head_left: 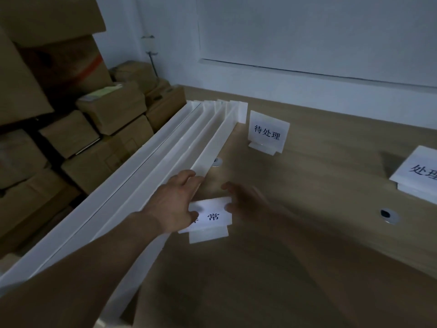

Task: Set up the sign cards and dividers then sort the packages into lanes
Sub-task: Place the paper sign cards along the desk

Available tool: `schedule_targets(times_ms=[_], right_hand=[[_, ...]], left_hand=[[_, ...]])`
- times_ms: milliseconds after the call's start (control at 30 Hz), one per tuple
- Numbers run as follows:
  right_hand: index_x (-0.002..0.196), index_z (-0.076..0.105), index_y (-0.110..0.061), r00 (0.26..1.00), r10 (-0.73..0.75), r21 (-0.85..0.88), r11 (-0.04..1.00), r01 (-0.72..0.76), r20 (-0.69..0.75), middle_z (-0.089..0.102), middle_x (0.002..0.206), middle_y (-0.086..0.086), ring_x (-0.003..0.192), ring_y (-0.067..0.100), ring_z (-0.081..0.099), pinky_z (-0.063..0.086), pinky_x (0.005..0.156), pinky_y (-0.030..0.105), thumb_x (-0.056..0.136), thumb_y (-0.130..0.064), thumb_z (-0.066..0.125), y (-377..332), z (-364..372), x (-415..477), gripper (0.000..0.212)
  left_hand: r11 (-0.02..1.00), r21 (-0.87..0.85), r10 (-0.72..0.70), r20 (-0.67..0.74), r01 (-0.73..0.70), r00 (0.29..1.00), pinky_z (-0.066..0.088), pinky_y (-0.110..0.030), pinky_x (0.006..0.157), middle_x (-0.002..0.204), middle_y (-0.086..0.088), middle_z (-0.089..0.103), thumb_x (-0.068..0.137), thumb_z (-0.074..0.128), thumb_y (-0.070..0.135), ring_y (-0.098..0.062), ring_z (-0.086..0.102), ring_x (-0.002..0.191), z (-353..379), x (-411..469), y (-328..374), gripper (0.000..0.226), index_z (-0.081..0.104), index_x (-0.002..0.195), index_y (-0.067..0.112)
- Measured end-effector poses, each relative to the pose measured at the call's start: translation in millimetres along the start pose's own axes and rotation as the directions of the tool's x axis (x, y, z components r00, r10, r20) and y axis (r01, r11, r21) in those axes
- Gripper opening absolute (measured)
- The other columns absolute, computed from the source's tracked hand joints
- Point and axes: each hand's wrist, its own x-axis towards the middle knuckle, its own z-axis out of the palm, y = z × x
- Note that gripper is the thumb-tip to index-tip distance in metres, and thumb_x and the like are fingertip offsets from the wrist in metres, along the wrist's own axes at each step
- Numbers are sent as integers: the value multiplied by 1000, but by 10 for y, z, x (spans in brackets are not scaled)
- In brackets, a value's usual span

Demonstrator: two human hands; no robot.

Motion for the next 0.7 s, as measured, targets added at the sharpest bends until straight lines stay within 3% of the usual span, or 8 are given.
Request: schedule_targets(times_ms=[100, 267, 400, 567, 700], right_hand=[[132, 61, -24, 1000, 2, 6, 1000, -2, 24, 64, 127, 2, 118, 23, 59, 49, 98, 37, 89, -20, 63, -3, 86, 68, 43], [122, 68, -15, 1000, -9, 12, 1000, 8, 26, 69, 117, 6, 108, 24, 64, 49, 89, 33, 91, -14, 57, 38, 95, 47, 33], [114, 69, -12, 999, 37, 33, 999, -36, -15, 70, 110, 6, 102, 25, 64, 52, 89, 37, 91, -13, 55, 153, -80, -83, 27], [93, 58, -25, 987, 117, 53, 992, -111, -111, 61, 91, 2, 86, 23, 61, 49, 73, 32, 91, -13, 57, 442, -419, -424, 12], [106, 64, -14, 963, 205, 76, 978, -194, -176, 57, 85, 3, 70, 16, 53, 34, 52, 21, 92, -8, 54, 806, -789, -900, 18]], left_hand=[[1000, -16, 20, 23, -20, 1000, 43, -37, 107, 161, 2, 21, 81, 77, 36, -23, 38, 140, 34, 65, -60, 86, 32, 153, 23], [999, -15, 41, 26, -41, 999, 41, -33, 109, 161, 5, 20, 83, 76, 38, -21, 36, 141, 57, 125, -29, 86, 28, 153, 26], [997, -15, 72, 9, -72, 997, 44, -36, 108, 159, 3, 24, 83, 76, 38, -23, 40, 139, 10, 178, 92, 82, 32, 151, 24], [990, -16, 140, -15, -140, 990, 47, -36, 104, 157, 2, 28, 82, 77, 39, -23, 43, 136, -21, 242, 438, 79, 36, 147, 23], [986, -25, 166, 8, -166, 986, 44, -39, 107, 162, 4, 19, 83, 73, 36, -21, 36, 141, -50, 315, 960, 84, 28, 152, 25]])
